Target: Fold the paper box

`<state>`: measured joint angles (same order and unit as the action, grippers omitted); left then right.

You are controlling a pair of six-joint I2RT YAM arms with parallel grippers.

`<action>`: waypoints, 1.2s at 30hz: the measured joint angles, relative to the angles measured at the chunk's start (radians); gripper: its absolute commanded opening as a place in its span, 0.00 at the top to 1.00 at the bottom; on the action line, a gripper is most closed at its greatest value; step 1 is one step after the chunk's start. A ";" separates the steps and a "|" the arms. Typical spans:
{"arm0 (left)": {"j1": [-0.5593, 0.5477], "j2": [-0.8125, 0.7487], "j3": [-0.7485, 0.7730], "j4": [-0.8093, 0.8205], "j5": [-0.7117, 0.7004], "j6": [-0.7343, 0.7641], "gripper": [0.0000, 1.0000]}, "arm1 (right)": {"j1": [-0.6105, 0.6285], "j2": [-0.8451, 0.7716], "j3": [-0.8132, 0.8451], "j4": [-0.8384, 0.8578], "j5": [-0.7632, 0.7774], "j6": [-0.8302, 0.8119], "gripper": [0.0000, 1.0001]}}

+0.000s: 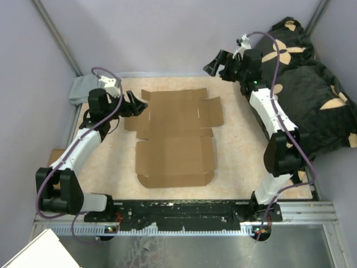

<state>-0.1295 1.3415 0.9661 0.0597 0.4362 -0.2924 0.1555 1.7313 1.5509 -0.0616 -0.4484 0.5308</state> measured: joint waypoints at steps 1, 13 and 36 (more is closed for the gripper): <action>0.000 0.000 0.000 0.000 0.000 0.000 0.16 | 0.006 0.016 0.045 -0.036 0.028 -0.023 0.01; 0.000 0.019 0.013 -0.063 -0.035 0.001 0.16 | 0.039 0.200 0.256 -0.299 0.263 -0.153 0.12; 0.000 0.076 0.037 -0.125 -0.053 0.000 0.18 | 0.065 0.782 0.714 -0.552 0.374 -0.190 0.16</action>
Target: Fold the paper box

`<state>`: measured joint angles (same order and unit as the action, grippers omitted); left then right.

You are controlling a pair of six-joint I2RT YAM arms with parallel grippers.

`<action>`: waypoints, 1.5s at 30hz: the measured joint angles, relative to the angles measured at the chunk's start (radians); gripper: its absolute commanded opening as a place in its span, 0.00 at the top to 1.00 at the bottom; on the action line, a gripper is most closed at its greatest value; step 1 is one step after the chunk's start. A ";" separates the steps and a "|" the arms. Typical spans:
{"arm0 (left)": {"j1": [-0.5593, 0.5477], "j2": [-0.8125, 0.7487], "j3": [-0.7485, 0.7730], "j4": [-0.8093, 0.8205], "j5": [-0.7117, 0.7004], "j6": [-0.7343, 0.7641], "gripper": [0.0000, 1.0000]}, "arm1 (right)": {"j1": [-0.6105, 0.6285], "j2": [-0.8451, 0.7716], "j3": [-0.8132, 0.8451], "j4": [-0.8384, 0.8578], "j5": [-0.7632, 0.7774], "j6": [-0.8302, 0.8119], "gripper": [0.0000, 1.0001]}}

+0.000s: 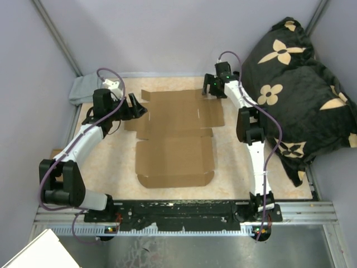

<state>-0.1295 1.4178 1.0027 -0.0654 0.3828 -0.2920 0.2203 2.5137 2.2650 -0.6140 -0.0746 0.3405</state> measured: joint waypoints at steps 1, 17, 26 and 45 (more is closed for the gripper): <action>0.000 0.000 0.000 -0.002 0.000 0.000 0.17 | 0.002 0.005 0.010 0.000 -0.002 0.000 0.16; 0.000 0.032 0.018 -0.018 -0.005 -0.003 0.19 | 0.047 0.079 0.091 0.030 -0.013 0.000 0.74; -0.010 0.064 0.044 -0.071 -0.066 -0.003 0.26 | 0.070 0.005 -0.017 0.076 0.056 -0.051 0.82; -0.132 0.114 0.065 -0.172 -0.282 -0.078 0.29 | 0.182 -0.317 -0.425 0.036 0.283 -0.502 0.83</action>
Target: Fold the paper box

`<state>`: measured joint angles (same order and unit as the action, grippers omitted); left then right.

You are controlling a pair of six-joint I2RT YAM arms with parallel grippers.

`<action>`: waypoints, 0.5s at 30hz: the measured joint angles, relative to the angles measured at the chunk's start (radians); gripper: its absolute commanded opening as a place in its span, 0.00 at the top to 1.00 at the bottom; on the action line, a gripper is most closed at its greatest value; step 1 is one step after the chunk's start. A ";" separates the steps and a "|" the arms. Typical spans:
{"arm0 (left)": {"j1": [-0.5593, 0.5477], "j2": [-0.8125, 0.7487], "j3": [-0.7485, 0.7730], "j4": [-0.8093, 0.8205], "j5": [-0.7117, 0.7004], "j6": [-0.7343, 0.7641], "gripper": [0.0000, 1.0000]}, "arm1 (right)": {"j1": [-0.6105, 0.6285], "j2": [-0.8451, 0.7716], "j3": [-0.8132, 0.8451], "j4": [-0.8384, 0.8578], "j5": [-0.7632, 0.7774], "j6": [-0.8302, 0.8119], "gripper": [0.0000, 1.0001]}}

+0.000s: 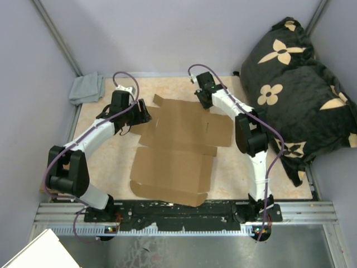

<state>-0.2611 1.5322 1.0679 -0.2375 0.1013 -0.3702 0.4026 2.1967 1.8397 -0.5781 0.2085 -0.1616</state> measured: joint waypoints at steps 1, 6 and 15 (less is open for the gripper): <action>-0.002 0.008 0.001 0.008 -0.009 -0.001 0.28 | 0.011 0.000 0.000 0.002 0.001 -0.013 0.83; -0.002 0.171 0.112 0.038 -0.040 -0.015 0.27 | 0.048 0.006 0.029 -0.029 0.005 -0.037 0.83; 0.002 0.423 0.370 0.013 -0.106 -0.019 0.28 | 0.033 0.007 0.041 -0.013 -0.027 -0.028 0.83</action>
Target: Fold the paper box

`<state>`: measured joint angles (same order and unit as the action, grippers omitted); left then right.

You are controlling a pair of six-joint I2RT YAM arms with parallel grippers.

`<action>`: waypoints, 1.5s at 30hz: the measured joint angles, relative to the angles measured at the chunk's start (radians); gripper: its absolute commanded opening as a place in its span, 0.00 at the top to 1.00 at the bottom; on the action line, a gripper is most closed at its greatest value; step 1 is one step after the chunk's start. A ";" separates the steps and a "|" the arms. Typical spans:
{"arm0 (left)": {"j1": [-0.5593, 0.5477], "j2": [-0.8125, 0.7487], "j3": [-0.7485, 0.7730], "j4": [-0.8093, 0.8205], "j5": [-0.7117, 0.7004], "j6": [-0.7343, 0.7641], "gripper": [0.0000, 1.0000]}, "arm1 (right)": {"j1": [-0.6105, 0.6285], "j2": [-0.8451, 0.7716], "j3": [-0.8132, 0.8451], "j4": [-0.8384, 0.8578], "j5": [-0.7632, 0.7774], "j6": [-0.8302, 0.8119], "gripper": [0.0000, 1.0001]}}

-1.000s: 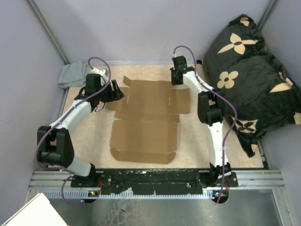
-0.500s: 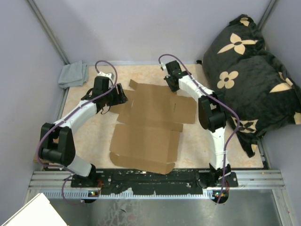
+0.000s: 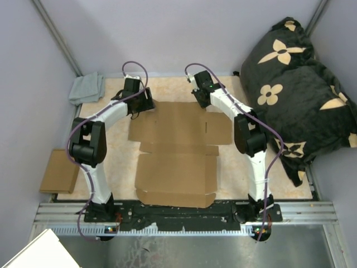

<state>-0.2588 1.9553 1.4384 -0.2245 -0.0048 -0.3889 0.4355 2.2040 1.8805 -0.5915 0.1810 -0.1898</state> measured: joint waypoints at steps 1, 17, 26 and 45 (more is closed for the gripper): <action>0.002 0.000 -0.001 -0.006 -0.006 0.000 0.28 | -0.001 0.000 0.000 0.000 -0.008 0.000 0.83; 0.004 0.072 -0.017 0.030 -0.029 0.004 0.51 | -0.002 0.044 0.018 -0.005 -0.169 0.000 0.75; 0.004 0.072 -0.018 0.049 -0.014 0.006 0.45 | -0.002 0.071 0.060 -0.026 -0.202 0.045 0.39; -0.019 0.072 0.040 0.053 0.066 0.007 0.45 | -0.002 0.090 0.153 -0.032 -0.348 0.176 0.38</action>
<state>-0.2775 2.0274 1.4780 -0.1719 0.0608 -0.3817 0.4335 2.2940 2.0331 -0.6235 -0.1673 -0.0139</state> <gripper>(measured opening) 0.553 0.622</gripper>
